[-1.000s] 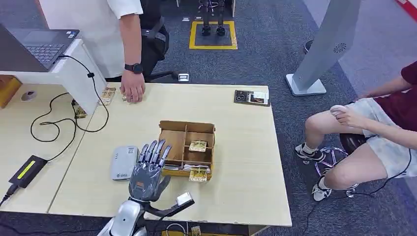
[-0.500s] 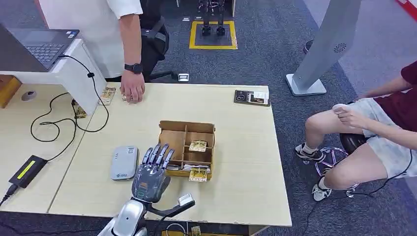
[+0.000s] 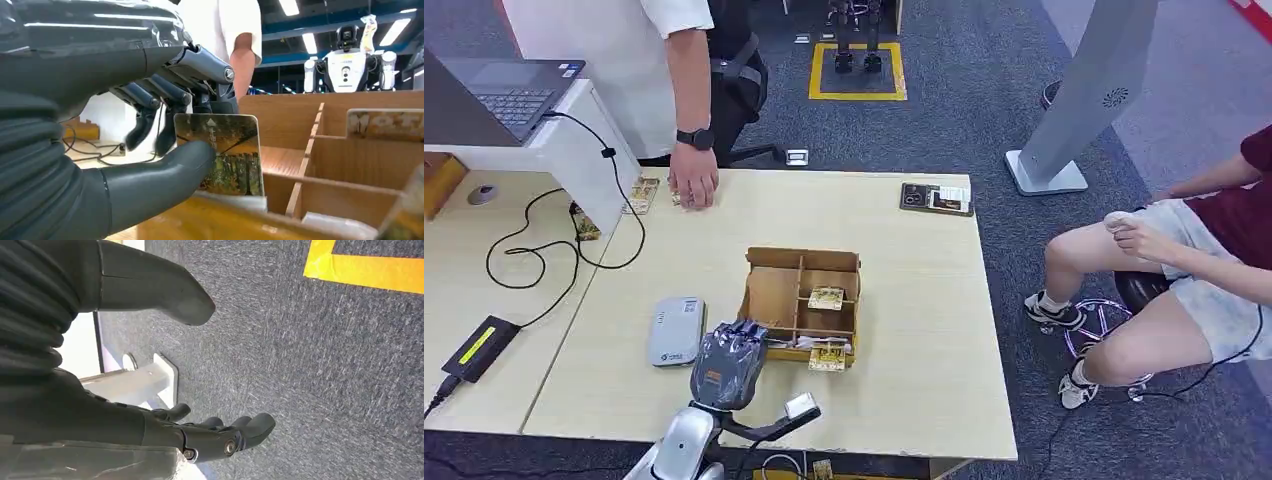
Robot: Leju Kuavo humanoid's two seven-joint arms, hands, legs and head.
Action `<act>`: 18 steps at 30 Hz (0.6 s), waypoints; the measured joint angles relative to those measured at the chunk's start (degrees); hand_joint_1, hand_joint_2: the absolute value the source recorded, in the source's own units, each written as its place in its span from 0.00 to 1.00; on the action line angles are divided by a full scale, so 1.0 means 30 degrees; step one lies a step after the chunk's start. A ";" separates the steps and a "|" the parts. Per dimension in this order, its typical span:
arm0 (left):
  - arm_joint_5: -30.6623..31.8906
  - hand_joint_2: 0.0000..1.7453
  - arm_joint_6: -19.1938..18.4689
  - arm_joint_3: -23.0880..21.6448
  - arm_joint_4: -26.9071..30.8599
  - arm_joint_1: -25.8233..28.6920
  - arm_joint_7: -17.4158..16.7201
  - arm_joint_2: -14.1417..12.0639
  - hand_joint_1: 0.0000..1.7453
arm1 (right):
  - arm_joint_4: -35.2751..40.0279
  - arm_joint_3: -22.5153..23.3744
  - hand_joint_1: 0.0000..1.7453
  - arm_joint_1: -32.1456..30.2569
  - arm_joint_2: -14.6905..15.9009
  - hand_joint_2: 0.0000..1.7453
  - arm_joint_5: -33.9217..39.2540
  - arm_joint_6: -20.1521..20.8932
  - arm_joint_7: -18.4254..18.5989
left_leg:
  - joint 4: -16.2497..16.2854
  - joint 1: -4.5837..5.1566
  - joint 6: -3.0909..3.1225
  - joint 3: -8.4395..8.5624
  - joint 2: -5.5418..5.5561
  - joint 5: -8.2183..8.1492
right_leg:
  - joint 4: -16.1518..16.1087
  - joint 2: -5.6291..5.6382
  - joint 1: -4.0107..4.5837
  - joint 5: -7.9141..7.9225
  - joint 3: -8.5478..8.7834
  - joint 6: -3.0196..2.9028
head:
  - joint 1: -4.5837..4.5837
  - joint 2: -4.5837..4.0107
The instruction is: Pass the card to the sensor for recognition and then transmit it.
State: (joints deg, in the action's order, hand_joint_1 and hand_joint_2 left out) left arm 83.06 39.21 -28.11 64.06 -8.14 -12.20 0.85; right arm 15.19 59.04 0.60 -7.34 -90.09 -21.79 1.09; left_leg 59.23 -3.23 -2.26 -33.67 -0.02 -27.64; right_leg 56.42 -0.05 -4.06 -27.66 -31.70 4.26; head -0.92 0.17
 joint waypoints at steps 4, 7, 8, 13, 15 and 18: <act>0.0000 1.00 0.0066 0.0000 0.0007 0.0013 0.0103 0.0066 1.00 | -0.0007 0.0007 0.00 0.0000 0.0000 1.00 0.0000 -0.0022 -0.0007 | 0.0000 0.0000 0.0000 -0.0001 0.0000 0.0000 | 0.0000 0.0000 0.0000 0.0000 0.0000 0.0000 | 0.0007 0.0000; -0.0198 1.00 0.0066 0.0000 0.0000 0.0022 0.0234 0.0058 1.00 | -0.0007 -0.0001 0.00 -0.0005 0.0015 1.00 0.0000 -0.0022 0.0029 | 0.0000 0.0000 0.0000 -0.0001 0.0000 0.0000 | 0.0000 -0.0001 0.0000 0.0000 0.0000 0.0000 | 0.0007 0.0000; -0.0370 1.00 0.0087 0.0000 0.0000 0.0021 0.0378 0.0058 1.00 | -0.0007 0.0007 0.00 -0.0005 0.0022 1.00 0.0000 -0.0022 0.0044 | 0.0000 0.0000 0.0000 -0.0001 0.0000 0.0000 | 0.0000 -0.0001 0.0000 0.0000 0.0000 0.0000 | 0.0001 0.0000; -0.1736 1.00 0.0109 0.0000 0.0139 -0.0023 0.0875 0.0066 1.00 | -0.0007 0.0007 0.00 -0.0007 0.0029 1.00 0.0000 -0.0022 0.0117 | 0.0000 0.0000 0.0000 0.0001 0.0000 0.0000 | 0.0000 -0.0001 0.0000 0.0000 -0.0002 0.0000 | 0.0007 0.0000; -0.2246 1.00 0.0109 0.0000 0.0328 -0.0210 0.1094 0.0065 1.00 | -0.0007 -0.0001 0.00 -0.0005 0.0029 1.00 0.0000 -0.0029 0.0160 | 0.0000 0.0000 0.0000 0.0000 0.0003 0.0001 | 0.0000 -0.0003 0.0000 0.0001 -0.0001 0.0000 | 0.0007 0.0000; -0.3062 1.00 0.0110 0.0007 0.0788 -0.0743 0.1181 0.0058 1.00 | -0.0007 -0.0059 0.00 -0.0001 0.0029 1.00 0.0000 -0.0058 0.0168 | 0.0000 0.0000 -0.0003 0.0001 0.0004 0.0005 | 0.0001 -0.0003 0.0000 0.0003 0.0000 0.0000 | 0.0007 0.0000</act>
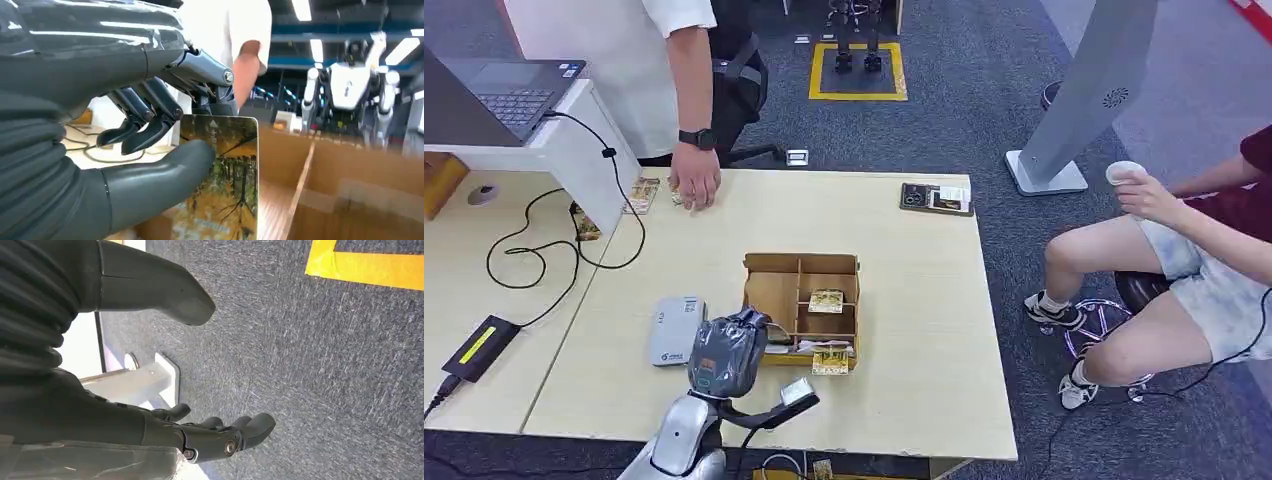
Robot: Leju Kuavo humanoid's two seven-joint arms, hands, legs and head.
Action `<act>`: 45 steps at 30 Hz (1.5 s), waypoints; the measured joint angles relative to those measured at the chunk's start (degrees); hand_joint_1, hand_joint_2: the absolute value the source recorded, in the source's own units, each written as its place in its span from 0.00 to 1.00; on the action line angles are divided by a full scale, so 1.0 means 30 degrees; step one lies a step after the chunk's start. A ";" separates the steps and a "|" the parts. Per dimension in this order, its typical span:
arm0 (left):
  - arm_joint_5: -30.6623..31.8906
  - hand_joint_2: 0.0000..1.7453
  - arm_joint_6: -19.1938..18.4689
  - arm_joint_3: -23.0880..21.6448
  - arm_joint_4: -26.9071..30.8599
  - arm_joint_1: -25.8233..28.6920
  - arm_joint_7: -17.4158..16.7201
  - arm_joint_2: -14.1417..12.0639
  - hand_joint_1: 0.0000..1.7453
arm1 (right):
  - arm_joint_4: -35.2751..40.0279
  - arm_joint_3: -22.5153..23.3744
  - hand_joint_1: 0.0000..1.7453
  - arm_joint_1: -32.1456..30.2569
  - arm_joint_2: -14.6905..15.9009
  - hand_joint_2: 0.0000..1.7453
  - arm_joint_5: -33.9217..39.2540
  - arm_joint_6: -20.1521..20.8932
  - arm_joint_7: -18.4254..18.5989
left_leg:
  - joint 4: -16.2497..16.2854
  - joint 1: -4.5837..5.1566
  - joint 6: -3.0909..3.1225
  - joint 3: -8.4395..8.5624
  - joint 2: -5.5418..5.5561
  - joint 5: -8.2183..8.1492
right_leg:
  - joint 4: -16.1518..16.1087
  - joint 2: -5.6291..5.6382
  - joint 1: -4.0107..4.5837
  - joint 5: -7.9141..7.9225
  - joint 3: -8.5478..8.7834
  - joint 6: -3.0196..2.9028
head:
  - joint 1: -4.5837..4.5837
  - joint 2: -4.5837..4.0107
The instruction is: Pass the card to the sensor for recognition and then transmit it.
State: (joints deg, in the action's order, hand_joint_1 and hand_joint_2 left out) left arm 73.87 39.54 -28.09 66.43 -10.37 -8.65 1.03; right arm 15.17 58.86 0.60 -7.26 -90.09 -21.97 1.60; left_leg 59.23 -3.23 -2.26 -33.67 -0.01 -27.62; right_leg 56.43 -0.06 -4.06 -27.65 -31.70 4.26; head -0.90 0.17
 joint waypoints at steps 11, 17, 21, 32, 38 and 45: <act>-0.1376 1.00 -0.0408 0.0364 0.1267 -0.2980 0.0488 -0.0175 1.00 | -0.0124 -0.0510 0.00 0.0120 0.0000 1.00 -0.0007 -0.0029 0.0168 | 0.0002 0.0000 -0.0002 0.0000 0.0005 0.0004 | 0.0004 0.0000 0.0000 0.0006 0.0010 -0.0002 | 0.0001 0.0000; -0.1791 1.00 -0.0603 0.0444 0.1376 -0.3434 0.0569 -0.0197 1.00 | -0.0211 -0.0612 0.00 0.0160 0.0000 1.00 0.0000 -0.0022 0.0160 | 0.0003 0.0000 -0.0003 -0.0004 0.0005 0.0003 | 0.0004 -0.0001 0.0000 0.0003 0.0001 -0.0001 | 0.0001 0.0000; -0.2177 1.00 -0.1568 0.0539 0.1340 -0.4999 0.0181 -0.0357 1.00 | -0.0343 -0.0765 0.00 0.0290 0.0000 1.00 0.0000 -0.0022 0.0168 | 0.0003 -0.0002 -0.0004 -0.0007 0.0007 0.0009 | 0.0005 -0.0002 0.0001 0.0008 -0.0001 -0.0002 | -0.0007 0.0000; -0.1892 1.00 -0.3402 0.0764 -0.0786 -0.9626 -0.1798 -0.0743 1.00 | -0.0561 -0.1020 0.00 0.0509 0.0022 1.00 0.0335 -0.0087 0.0197 | 0.0006 -0.0001 0.0009 -0.0017 0.0008 0.0039 | 0.0010 0.0000 0.0001 0.0030 -0.0001 -0.0010 | 0.0001 0.0000; -0.2615 1.00 -0.3111 0.1268 -0.1830 -1.0280 -0.1851 -0.0729 0.95 | -0.0561 -0.1056 0.00 0.0651 0.0029 1.00 0.0313 -0.0197 0.0314 | 0.0006 -0.0001 0.0009 -0.0012 0.0003 0.0039 | 0.0010 0.0004 0.0001 0.0029 -0.0008 -0.0010 | -0.0007 0.0000; -0.3138 1.00 -0.2965 0.1610 -0.2616 -1.0296 -0.1741 -0.0663 1.00 | -0.0561 -0.1099 0.00 0.0659 0.0029 1.00 0.0313 -0.0233 0.0379 | 0.0006 0.0000 0.0009 -0.0017 0.0003 0.0038 | 0.0009 0.0004 0.0000 0.0029 -0.0007 -0.0010 | -0.0007 0.0000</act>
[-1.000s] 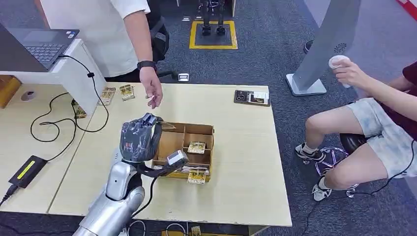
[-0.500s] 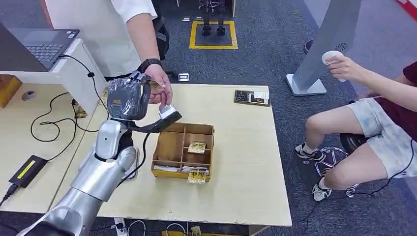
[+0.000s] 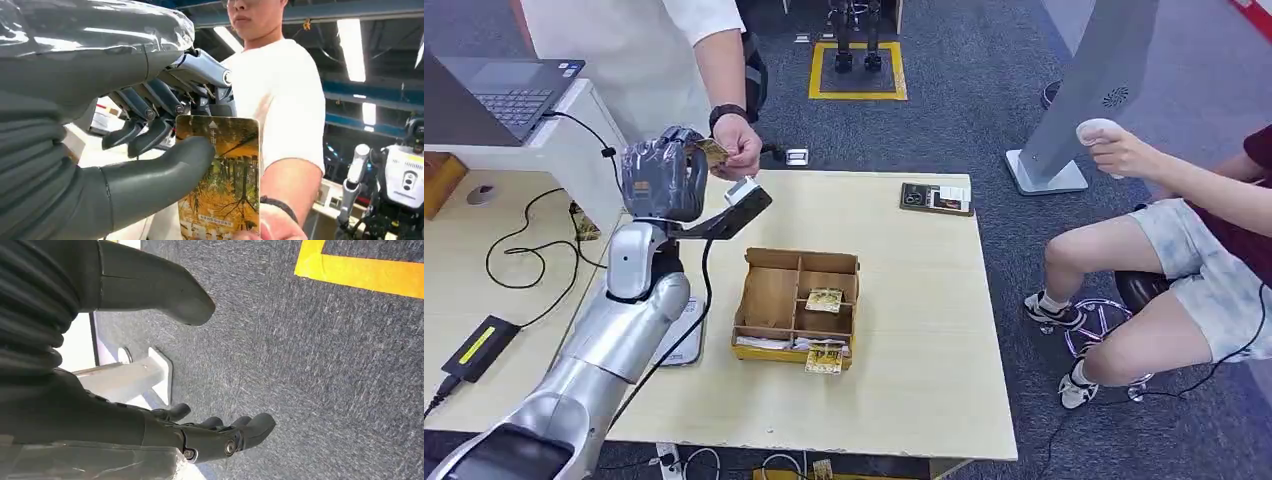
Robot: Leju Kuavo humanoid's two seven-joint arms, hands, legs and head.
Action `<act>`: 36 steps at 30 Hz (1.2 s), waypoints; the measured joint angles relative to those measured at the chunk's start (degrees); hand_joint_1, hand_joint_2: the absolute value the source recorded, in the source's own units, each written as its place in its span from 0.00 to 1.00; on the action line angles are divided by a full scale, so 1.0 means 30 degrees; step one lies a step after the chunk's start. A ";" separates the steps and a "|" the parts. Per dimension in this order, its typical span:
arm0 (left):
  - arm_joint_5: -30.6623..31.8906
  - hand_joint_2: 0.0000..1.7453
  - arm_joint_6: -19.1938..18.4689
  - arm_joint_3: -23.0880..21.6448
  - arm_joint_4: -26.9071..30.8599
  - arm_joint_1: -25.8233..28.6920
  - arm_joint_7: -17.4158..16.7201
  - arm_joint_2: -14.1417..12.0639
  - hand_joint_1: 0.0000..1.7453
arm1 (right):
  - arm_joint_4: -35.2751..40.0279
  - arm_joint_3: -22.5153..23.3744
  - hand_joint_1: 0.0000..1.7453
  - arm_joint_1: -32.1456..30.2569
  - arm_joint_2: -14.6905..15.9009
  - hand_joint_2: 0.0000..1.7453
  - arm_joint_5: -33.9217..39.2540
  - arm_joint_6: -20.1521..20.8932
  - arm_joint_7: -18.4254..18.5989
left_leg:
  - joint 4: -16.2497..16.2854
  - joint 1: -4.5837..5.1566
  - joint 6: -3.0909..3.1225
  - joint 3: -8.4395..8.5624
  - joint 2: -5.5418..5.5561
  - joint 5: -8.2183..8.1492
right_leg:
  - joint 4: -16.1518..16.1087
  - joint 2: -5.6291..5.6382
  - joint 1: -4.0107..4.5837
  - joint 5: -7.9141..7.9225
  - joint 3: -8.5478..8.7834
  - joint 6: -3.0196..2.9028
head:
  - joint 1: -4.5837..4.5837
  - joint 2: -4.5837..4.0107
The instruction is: Pass the card to the sensor for recognition and then transmit it.
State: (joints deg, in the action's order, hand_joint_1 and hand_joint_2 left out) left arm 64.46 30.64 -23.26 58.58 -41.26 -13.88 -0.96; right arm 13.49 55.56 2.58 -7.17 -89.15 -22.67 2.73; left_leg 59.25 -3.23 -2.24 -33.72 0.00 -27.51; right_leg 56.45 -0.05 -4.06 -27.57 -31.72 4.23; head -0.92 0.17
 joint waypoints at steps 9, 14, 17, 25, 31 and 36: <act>-0.0540 1.00 0.0430 0.0233 -0.0518 0.0090 0.0357 0.0036 0.00 | 0.0000 -0.0081 0.00 -0.0005 0.0000 1.00 -0.0022 -0.0080 0.0073 | 0.0000 0.0000 0.0004 -0.0003 0.0000 -0.0006 | 0.0000 -0.0001 0.0000 -0.0003 -0.0004 0.0001 | 0.0000 0.0000; -0.0701 1.00 0.0627 0.0241 -0.0525 0.0306 0.0656 0.0036 0.00 | 0.0000 -0.0161 0.00 -0.0006 0.0015 1.00 -0.0029 -0.0131 0.0095 | 0.0000 0.0000 0.0004 -0.0001 0.0000 -0.0005 | -0.0001 -0.0002 0.0000 -0.0001 -0.0003 0.0001 | 0.0000 0.0000; -0.0751 1.00 0.0721 0.0241 -0.0525 0.0437 0.0678 0.0036 0.00 | 0.0000 -0.0219 0.00 -0.0008 0.0029 1.00 -0.0029 -0.0131 0.0095 | 0.0001 0.0000 0.0004 -0.0001 0.0000 -0.0004 | 0.0000 -0.0002 0.0000 0.0000 -0.0002 0.0001 | 0.0000 0.0000; -0.0810 1.00 0.0852 0.0248 -0.0525 0.0638 0.0692 0.0036 0.00 | 0.0000 -0.0263 0.00 -0.0007 0.0036 1.00 -0.0029 -0.0131 0.0095 | 0.0001 0.0000 0.0004 -0.0002 0.0001 -0.0004 | 0.0000 -0.0001 0.0000 -0.0001 -0.0003 0.0001 | 0.0000 0.0000; -0.1225 1.00 0.1056 0.0248 -0.0474 0.0938 0.1376 0.0036 0.00 | 0.0000 -0.0277 0.00 -0.0024 0.0036 1.00 0.0000 -0.0233 0.0037 | 0.0000 0.0000 0.0005 0.0000 0.0000 -0.0005 | -0.0001 -0.0001 0.0000 -0.0001 -0.0002 0.0001 | 0.0000 0.0000; -0.2224 1.00 0.1377 0.0248 0.0576 0.2033 0.2485 0.0000 0.00 | 0.0000 -0.0277 0.00 -0.0146 0.0044 1.00 0.0117 -0.0364 -0.0029 | 0.0000 0.0000 0.0005 -0.0002 0.0000 -0.0006 | 0.0000 -0.0001 0.0000 -0.0002 0.0000 0.0001 | 0.0000 0.0000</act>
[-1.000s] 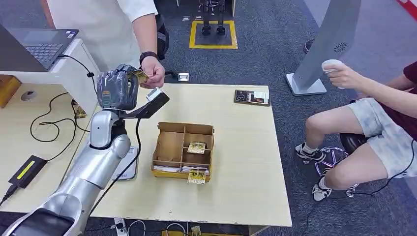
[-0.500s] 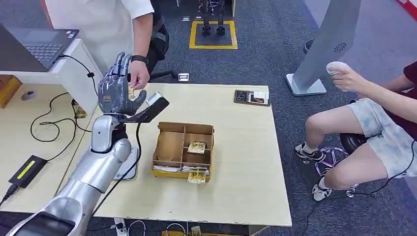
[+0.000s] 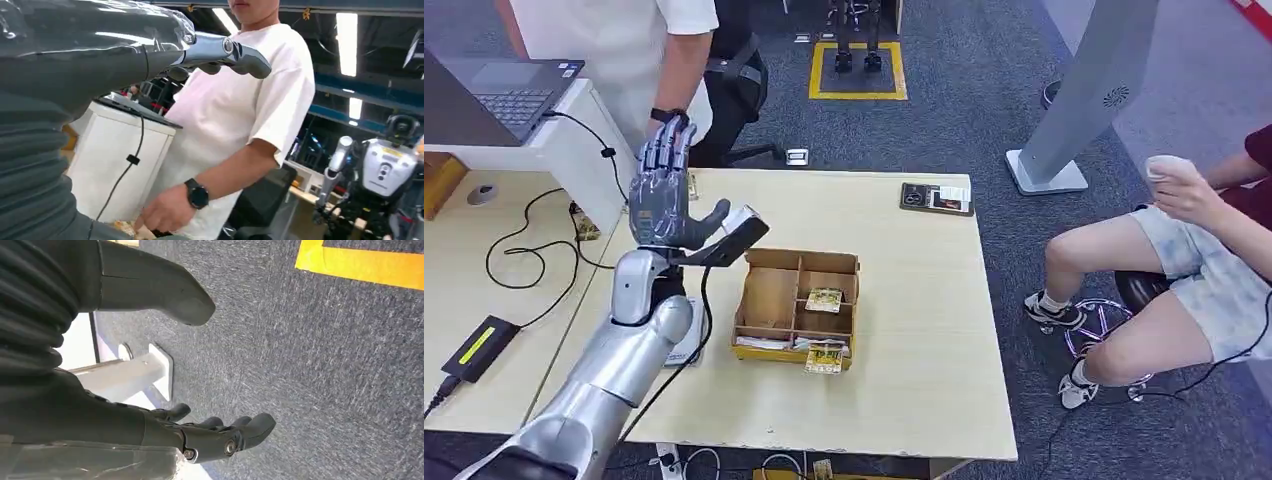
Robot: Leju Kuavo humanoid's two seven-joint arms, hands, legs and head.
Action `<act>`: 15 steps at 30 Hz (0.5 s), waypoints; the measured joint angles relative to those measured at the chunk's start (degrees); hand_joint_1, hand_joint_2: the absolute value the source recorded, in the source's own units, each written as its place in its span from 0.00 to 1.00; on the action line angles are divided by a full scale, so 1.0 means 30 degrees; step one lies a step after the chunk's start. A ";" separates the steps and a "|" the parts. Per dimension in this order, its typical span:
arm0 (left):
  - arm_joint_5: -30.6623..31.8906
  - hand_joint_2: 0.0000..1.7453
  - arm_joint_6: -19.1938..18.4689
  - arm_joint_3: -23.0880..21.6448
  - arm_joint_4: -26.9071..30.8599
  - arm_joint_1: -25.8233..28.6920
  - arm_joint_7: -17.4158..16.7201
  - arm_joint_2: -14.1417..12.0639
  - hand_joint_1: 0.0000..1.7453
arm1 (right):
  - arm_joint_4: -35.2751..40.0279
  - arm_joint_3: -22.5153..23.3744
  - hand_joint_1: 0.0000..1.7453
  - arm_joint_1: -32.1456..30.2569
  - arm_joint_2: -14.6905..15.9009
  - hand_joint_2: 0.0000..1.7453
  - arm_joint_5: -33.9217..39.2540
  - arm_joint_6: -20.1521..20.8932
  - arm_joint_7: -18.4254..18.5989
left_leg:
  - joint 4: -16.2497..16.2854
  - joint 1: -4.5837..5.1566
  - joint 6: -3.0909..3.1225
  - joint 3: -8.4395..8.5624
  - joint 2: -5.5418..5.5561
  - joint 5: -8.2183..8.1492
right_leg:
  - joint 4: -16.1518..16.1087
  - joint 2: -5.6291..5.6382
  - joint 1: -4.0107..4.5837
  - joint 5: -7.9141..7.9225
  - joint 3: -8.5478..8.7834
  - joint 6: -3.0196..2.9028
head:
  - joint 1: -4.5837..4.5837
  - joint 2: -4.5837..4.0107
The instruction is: Pass the card to the sensor for recognition and then transmit it.
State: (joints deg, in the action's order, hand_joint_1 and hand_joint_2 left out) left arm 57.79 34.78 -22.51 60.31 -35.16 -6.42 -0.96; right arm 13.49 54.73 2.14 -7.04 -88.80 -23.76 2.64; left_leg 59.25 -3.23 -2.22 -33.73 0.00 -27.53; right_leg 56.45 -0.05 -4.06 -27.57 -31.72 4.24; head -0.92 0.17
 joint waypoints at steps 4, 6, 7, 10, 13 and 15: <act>-0.1083 1.00 0.0633 0.0000 0.2050 0.1918 0.1199 -0.0167 0.00 | 0.0000 0.0007 0.00 -0.0214 0.0000 1.00 0.0174 0.0037 -0.0014 | -0.0001 0.0000 -0.0003 0.0001 -0.0002 -0.0010 | -0.0001 0.0001 0.0000 -0.0011 -0.0004 0.0000 | 0.0000 0.0000; -0.1961 1.00 0.0670 0.0015 0.3170 0.2980 0.1588 -0.0270 0.00 | 0.0007 0.0036 0.00 -0.0325 0.0000 1.00 0.0335 0.0037 -0.0014 | -0.0002 0.0000 0.0001 -0.0003 -0.0001 -0.0016 | -0.0001 -0.0002 0.0000 -0.0021 -0.0003 0.0005 | 0.0015 0.0000; -0.2288 1.00 0.0670 0.0022 0.3702 0.3501 0.1660 -0.0350 0.00 | 0.0029 0.0058 0.00 -0.0393 -0.0007 1.00 0.0350 0.0036 -0.0014 | -0.0003 0.0000 -0.0011 -0.0002 -0.0004 -0.0025 | -0.0001 0.0000 0.0000 -0.0024 -0.0003 0.0006 | -0.0007 0.0000; -0.3644 1.00 0.0604 0.0219 0.5399 0.5138 0.2074 -0.0671 0.00 | 0.0233 0.0225 0.00 -0.0621 -0.0044 1.00 0.0516 0.0167 0.0007 | -0.0006 0.0000 -0.0018 0.0001 -0.0007 -0.0030 | -0.0002 0.0001 0.0000 -0.0029 -0.0007 0.0006 | 0.0000 0.0000; -0.4677 0.00 0.0583 0.0620 0.6579 0.6424 0.2469 -0.0889 0.00 | 0.0627 0.0437 0.00 -0.0863 -0.0197 1.00 0.0597 0.0233 0.0117 | -0.0006 -0.0001 -0.0017 -0.0002 0.0000 -0.0029 | -0.0002 -0.0011 0.0000 -0.0031 -0.0004 0.0009 | 0.0000 0.0000; -0.5315 1.00 0.0604 0.0823 0.7202 0.7074 0.2701 -0.0990 0.00 | 0.0888 0.0539 0.00 -0.0980 -0.0320 1.00 0.0575 0.0363 0.0247 | -0.0007 -0.0001 -0.0017 0.0000 -0.0002 -0.0029 | -0.0002 -0.0006 0.0000 -0.0030 -0.0002 0.0009 | 0.0000 0.0000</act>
State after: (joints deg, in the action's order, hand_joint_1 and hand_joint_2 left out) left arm 41.84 36.59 -20.04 81.91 -13.94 1.68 -3.93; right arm 16.15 56.35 -0.80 -8.00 -87.08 -22.67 3.39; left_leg 59.23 -3.23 -2.27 -33.73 0.00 -27.61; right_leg 56.45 -0.07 -4.06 -27.66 -31.72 4.26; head -0.92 0.17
